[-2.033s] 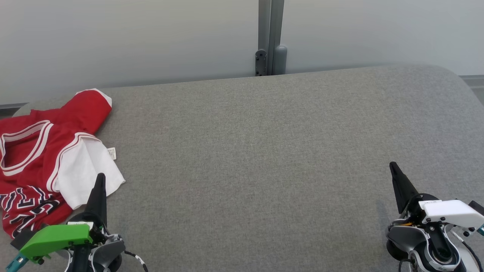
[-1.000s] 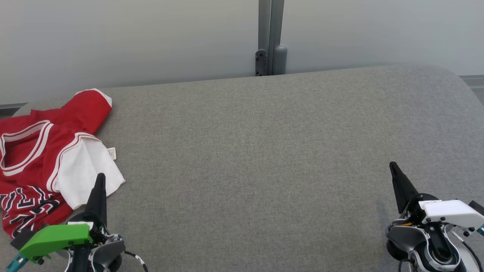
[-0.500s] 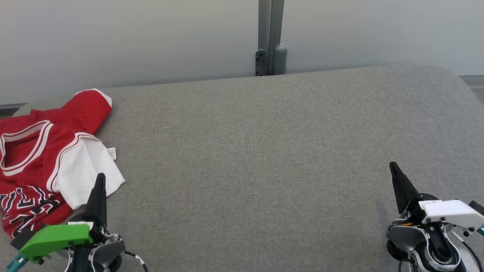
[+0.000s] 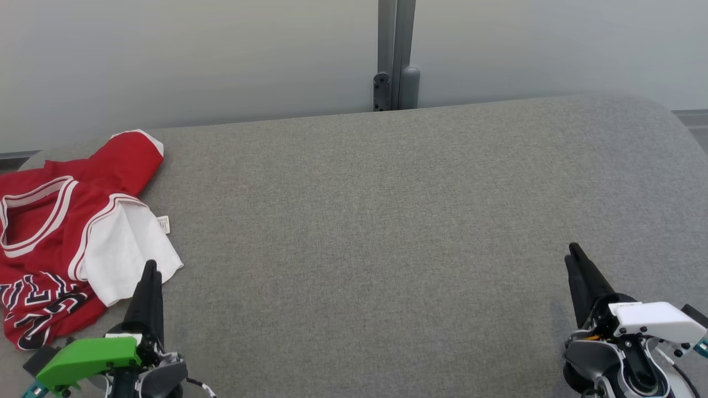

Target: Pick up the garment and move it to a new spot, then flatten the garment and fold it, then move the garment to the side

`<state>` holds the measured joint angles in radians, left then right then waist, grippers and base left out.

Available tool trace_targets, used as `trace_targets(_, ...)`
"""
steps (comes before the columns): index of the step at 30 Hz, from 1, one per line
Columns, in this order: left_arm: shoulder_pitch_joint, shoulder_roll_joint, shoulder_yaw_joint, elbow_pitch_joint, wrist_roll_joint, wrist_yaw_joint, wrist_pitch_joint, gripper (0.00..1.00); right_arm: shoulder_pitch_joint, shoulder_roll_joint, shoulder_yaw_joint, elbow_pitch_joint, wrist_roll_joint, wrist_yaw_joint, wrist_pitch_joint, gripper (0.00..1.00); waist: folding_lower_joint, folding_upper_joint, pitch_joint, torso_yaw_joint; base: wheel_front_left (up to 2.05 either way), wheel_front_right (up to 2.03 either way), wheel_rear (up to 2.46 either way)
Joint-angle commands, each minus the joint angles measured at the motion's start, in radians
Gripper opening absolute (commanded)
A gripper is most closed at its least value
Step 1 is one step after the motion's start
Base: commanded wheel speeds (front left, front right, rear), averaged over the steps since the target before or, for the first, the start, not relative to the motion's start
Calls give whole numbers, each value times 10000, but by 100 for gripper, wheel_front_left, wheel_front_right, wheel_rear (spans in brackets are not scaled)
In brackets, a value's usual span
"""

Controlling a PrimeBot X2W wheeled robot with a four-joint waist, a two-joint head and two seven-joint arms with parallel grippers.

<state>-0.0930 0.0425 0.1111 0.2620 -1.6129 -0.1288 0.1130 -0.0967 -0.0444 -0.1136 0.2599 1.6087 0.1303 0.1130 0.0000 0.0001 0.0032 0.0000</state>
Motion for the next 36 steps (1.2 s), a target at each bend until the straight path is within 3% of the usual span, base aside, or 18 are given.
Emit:
trace_targets(1,29,-7,-23,20,7,0,-23,100,28,7,27,12,-5,0,-34,100,0,-1,1,1,0,0,0)
trace_targets(9,133,26,-344,-118,189,-2,-387,100,106,-2,329,-115,-401,1,-435,100,0,-1,-13,6,0,0,0)
trace_targets(16,166,195,-717,-74,929,-4,-757,100,120,-11,582,-254,-1740,1,-765,100,0,-1,-29,-7,0,0,0)
trace_targets(36,344,396,-1006,-65,5202,-10,-1568,100,118,-373,1287,-656,-6484,2,-1570,100,0,-1,-41,3,0,0,0)
